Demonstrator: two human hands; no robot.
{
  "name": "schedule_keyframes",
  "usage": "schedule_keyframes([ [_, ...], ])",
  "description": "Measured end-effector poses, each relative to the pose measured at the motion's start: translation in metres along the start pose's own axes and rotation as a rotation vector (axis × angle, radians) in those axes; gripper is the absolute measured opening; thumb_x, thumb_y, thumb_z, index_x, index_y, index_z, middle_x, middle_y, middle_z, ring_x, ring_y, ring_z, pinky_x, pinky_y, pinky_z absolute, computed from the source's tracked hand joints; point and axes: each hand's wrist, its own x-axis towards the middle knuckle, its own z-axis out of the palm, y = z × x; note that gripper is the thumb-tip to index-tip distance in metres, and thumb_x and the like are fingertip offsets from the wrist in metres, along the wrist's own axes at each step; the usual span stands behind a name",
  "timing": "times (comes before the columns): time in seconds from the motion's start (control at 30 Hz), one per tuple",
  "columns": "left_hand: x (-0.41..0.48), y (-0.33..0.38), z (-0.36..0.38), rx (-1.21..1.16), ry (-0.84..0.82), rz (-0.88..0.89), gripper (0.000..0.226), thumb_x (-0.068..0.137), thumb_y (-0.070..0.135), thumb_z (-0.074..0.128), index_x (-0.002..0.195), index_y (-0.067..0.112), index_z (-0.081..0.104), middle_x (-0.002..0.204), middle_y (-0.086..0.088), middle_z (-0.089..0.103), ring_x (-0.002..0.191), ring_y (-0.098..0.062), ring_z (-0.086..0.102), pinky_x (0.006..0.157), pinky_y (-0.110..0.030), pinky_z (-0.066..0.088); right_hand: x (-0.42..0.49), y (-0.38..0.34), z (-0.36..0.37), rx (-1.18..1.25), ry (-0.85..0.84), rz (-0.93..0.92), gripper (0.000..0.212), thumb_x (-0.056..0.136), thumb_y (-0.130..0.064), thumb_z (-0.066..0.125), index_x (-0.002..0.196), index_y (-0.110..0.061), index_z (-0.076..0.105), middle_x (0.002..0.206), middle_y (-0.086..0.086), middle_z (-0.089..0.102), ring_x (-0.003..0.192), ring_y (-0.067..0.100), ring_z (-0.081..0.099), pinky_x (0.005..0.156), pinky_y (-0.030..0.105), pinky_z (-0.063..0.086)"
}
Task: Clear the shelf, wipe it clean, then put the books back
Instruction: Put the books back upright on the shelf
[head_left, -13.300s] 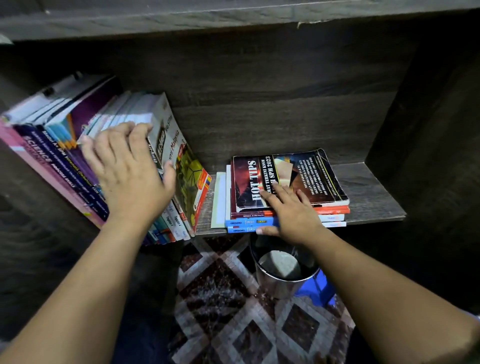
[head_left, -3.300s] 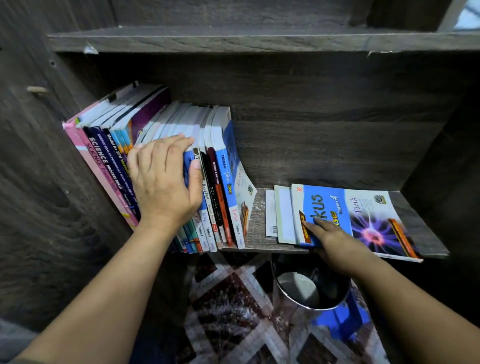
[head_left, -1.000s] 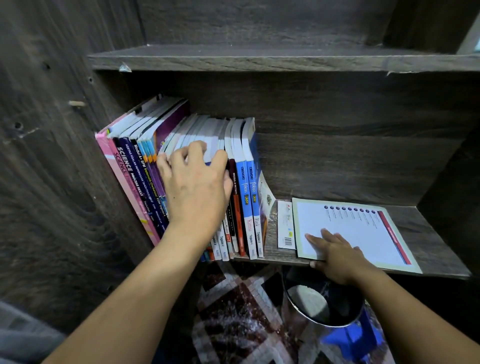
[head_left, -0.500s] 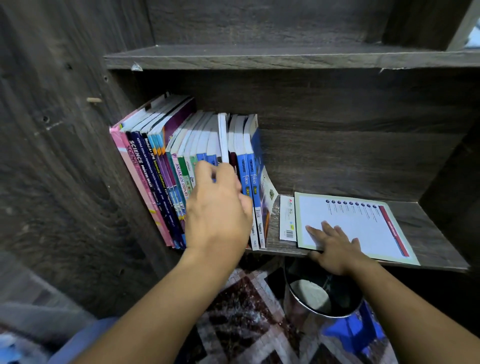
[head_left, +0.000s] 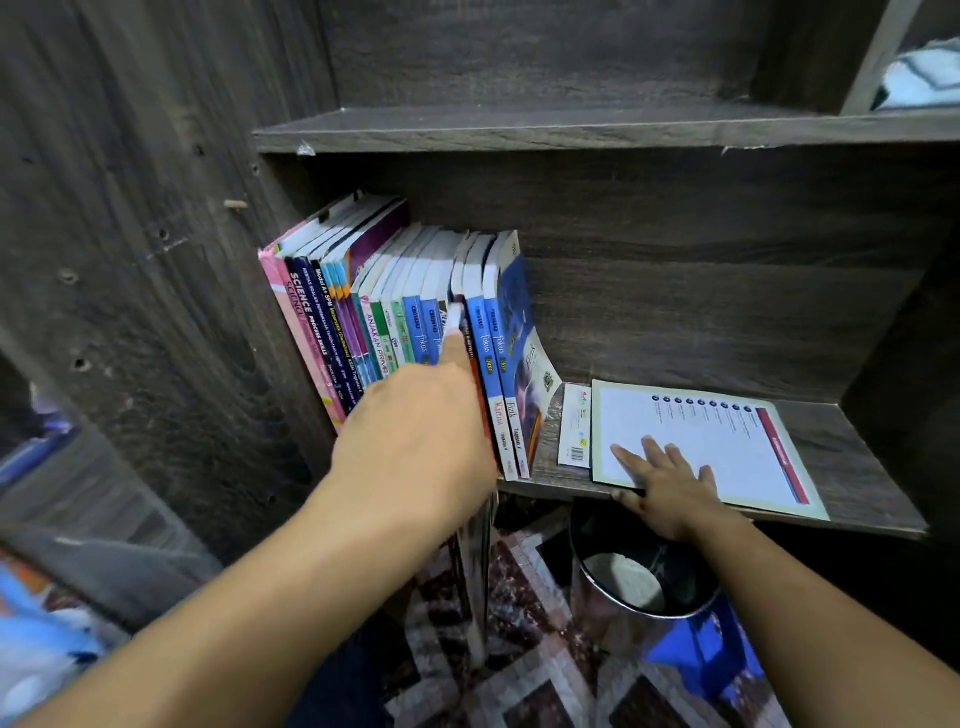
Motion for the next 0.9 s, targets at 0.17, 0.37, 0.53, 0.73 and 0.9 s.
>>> schedule_keyframes([
  [0.17,-0.015,0.011,-0.013,0.040,-0.186,0.171,0.041,0.076,0.016,0.050,0.116,0.020,0.053,0.077,0.000,0.050,0.080,-0.027,0.056,0.066,-0.032,0.046,-0.004,0.006,-0.002,-0.011,0.005,-0.012,0.062,0.100,-0.051,0.037,0.152,-0.045,0.003,0.163,0.000,-0.009,0.150,0.026,-0.006,0.117,0.056,0.005],
  [0.37,0.025,0.024,-0.010,-0.049,-0.050,0.224,0.051,0.081,0.018,0.054,0.132,0.021,0.048,0.077,-0.001,0.056,0.072,-0.023,0.059,0.066,-0.034,0.055,-0.004,0.016,-0.001,-0.001,0.026,-0.010,0.057,0.102,-0.047,0.034,0.152,-0.046,0.007,0.164,-0.001,-0.005,0.150,0.024,-0.003,0.117,0.055,0.006],
  [0.53,0.081,0.031,0.006,-0.017,0.170,0.211,0.062,0.084,0.016,0.051,0.143,0.018,0.034,0.075,-0.004,0.047,0.068,-0.026,0.044,0.059,-0.033,0.036,0.001,0.021,0.002,0.025,0.083,-0.005,0.056,0.101,-0.045,0.039,0.151,-0.047,0.014,0.164,-0.003,0.002,0.150,0.022,0.001,0.117,0.053,0.006],
  [0.73,0.120,0.047,0.057,0.118,0.177,0.153,0.081,0.085,0.004,0.052,0.154,0.010,0.010,0.082,-0.013,0.049,0.078,-0.035,0.051,0.060,-0.037,0.035,0.010,0.025,0.010,-0.001,0.172,-0.019,0.058,0.097,-0.052,0.042,0.150,-0.047,0.018,0.163,-0.003,0.009,0.149,0.023,0.008,0.118,0.052,0.010],
  [0.9,0.138,0.055,0.078,0.227,0.279,0.080,0.054,0.085,0.007,0.056,0.138,0.007,0.042,0.098,-0.013,0.064,0.093,-0.037,0.062,0.058,-0.037,0.035,0.014,0.028,0.014,-0.018,0.209,-0.045,0.058,0.097,-0.054,0.041,0.150,-0.047,0.018,0.163,-0.003,0.010,0.148,0.024,0.009,0.118,0.051,0.009],
])
